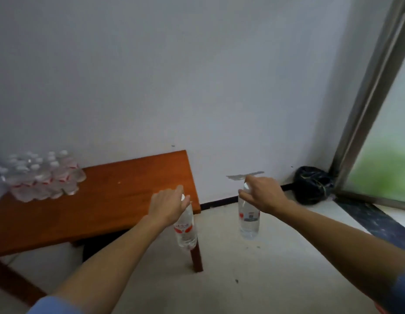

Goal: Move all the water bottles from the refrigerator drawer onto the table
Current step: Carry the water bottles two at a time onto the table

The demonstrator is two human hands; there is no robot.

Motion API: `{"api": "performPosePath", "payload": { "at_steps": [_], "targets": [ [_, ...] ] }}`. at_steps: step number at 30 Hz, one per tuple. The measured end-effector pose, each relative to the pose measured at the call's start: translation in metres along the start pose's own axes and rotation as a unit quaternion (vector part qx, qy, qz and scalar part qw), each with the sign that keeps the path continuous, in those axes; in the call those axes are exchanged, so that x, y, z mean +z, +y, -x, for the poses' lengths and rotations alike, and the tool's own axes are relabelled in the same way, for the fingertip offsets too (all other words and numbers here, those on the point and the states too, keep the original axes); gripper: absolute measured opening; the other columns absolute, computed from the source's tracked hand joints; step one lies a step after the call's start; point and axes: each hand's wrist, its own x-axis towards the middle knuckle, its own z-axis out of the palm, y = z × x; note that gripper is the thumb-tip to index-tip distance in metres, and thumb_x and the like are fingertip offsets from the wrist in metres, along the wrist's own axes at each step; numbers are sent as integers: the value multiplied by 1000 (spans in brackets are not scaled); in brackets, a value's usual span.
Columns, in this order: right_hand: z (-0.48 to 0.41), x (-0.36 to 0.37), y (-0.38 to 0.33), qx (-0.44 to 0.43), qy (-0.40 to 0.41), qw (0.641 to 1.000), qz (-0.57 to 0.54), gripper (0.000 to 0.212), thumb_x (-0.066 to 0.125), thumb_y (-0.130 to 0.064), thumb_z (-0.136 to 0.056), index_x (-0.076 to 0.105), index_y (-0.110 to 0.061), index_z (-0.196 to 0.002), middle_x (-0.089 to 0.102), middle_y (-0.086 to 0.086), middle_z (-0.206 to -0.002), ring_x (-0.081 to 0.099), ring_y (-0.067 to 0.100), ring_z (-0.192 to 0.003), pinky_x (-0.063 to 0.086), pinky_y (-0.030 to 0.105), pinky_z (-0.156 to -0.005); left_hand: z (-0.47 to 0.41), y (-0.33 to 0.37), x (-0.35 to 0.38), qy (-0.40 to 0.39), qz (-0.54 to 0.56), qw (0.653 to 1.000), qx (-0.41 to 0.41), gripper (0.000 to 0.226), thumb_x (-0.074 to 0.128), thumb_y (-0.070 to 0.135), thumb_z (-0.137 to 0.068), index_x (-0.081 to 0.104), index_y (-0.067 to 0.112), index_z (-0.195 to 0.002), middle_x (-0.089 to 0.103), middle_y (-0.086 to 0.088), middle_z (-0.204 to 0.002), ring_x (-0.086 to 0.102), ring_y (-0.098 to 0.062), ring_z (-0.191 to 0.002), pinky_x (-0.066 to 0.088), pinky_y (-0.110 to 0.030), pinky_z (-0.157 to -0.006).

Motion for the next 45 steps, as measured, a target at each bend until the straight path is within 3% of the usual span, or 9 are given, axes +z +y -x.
{"api": "performPosePath", "payload": {
  "at_steps": [4, 10, 16, 23, 28, 33, 38, 43, 45],
  "targets": [
    [-99, 56, -70, -85, -43, 994, -51, 40, 48, -57, -91, 51, -18, -100, 66, 2, -90, 62, 20, -75, 52, 33, -67, -18, -95, 10, -41, -35, 994, -90, 31, 36, 46, -100, 52, 20, -106, 51, 9, -75, 48, -7, -64, 35, -23, -60],
    [-221, 105, -182, -220, -84, 969, -70, 31, 48, -52, -94, 40, -22, -93, 51, -4, -75, 46, 12, -61, 27, 21, -48, -22, -218, 14, -42, -29, 971, -232, 29, 39, 46, -98, 50, 21, -108, 57, 6, -77, 54, -12, -66, 37, -27, -57],
    [-294, 157, -308, -296, -115, 944, -86, 32, 45, -54, -96, 39, -22, -94, 40, -10, -68, 37, 4, -54, 24, 19, -46, -7, -332, 22, -39, -21, 945, -325, 28, 38, 46, -99, 50, 22, -106, 59, 6, -80, 57, -11, -67, 46, -25, -60],
    [-366, 221, -453, -293, -130, 943, -89, 31, 45, -53, -96, 41, -22, -99, 47, -8, -77, 40, 2, -58, 27, 18, -48, -10, -484, 41, -57, -33, 946, -317, 27, 38, 45, -99, 51, 21, -101, 55, 8, -77, 54, -8, -66, 31, -19, -52],
    [-419, 254, -536, -254, -111, 955, -109, 38, 47, -57, -93, 48, -21, -105, 62, -2, -90, 59, 13, -73, 55, 30, -63, -34, -587, 37, -46, -33, 953, -297, 31, 39, 46, -98, 52, 20, -107, 55, 6, -82, 53, -10, -69, 38, -23, -60],
    [-474, 276, -588, -231, -102, 961, -116, 40, 49, -55, -93, 51, -19, -110, 64, 1, -98, 62, 17, -80, 56, 32, -68, -70, -662, 45, -24, 1, 959, -284, 30, 41, 43, -99, 53, 19, -113, 66, 1, -98, 59, -14, -79, 35, -24, -63],
    [-532, 315, -631, -233, -127, 958, -106, 39, 52, -53, -92, 53, -18, -111, 65, 3, -101, 63, 19, -85, 56, 34, -72, -107, -723, 76, -31, 48, 955, -290, 27, 43, 42, -98, 51, 22, -114, 65, 3, -101, 62, -14, -84, 38, -25, -66],
    [-583, 360, -668, -249, -157, 949, -111, 38, 53, -47, -93, 52, -16, -114, 63, 5, -109, 62, 25, -95, 41, 30, -69, -147, -767, 103, -67, 66, 955, -280, 24, 44, 40, -97, 51, 22, -110, 65, 3, -101, 63, -15, -86, 51, -31, -73],
    [-599, 377, -683, -255, -163, 944, -127, 40, 52, -48, -93, 50, -16, -119, 63, 6, -112, 62, 26, -98, 46, 32, -73, -161, -784, 112, -76, 70, 958, -269, 24, 44, 41, -97, 51, 21, -109, 64, 4, -102, 62, -15, -89, 49, -30, -72]
  ]
}}
